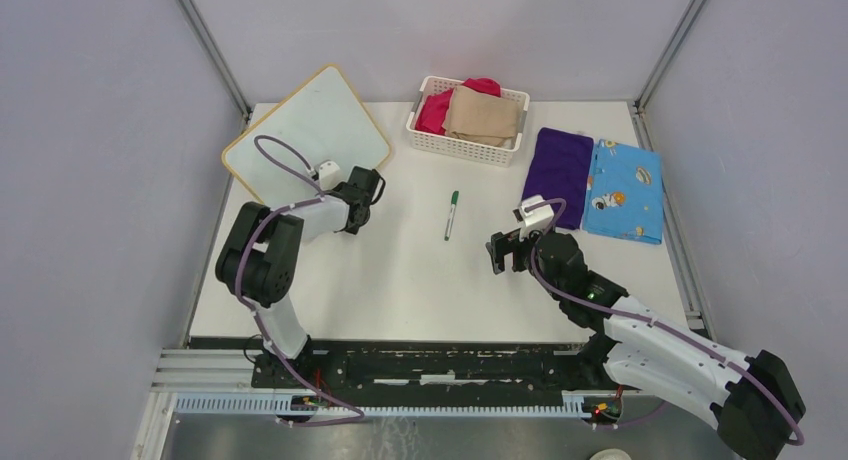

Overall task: Write a sentence on the whiteboard
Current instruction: Move the whiteboard stand to the center of the board.

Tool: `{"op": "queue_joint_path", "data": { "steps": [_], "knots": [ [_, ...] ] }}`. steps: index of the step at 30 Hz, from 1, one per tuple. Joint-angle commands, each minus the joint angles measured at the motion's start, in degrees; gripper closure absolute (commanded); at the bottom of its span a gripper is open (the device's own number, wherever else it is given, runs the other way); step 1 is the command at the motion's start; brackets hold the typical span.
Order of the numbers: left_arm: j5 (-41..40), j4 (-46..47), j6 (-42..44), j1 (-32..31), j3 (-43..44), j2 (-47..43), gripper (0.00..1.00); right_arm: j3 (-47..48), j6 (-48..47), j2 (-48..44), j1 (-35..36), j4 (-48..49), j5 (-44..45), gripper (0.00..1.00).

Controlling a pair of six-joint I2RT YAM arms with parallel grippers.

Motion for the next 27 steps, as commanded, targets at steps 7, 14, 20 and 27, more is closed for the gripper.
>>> {"op": "queue_joint_path", "data": {
  "steps": [7, 14, 20, 27],
  "knots": [
    [-2.5, 0.7, 0.4, -7.4, -9.5, -6.7, 0.98, -1.1, 0.3, -2.2, 0.3, 1.7, 0.6, 0.05],
    [0.8, 6.3, 3.3, -12.4, -16.0, -10.6, 0.98, -2.6, 1.7, -3.8, 0.3, 1.4, -1.0, 0.06],
    [2.5, 7.6, 4.0, -14.4, -18.6, -14.9, 0.98, -3.7, 2.0, -6.6, 0.2, -0.3, -1.0, 0.06],
    [8.2, 14.2, 9.8, -17.2, -19.0, -12.4, 0.98, -5.2, 3.0, -9.2, 0.3, -1.4, -0.7, 0.06]
  ]
}}
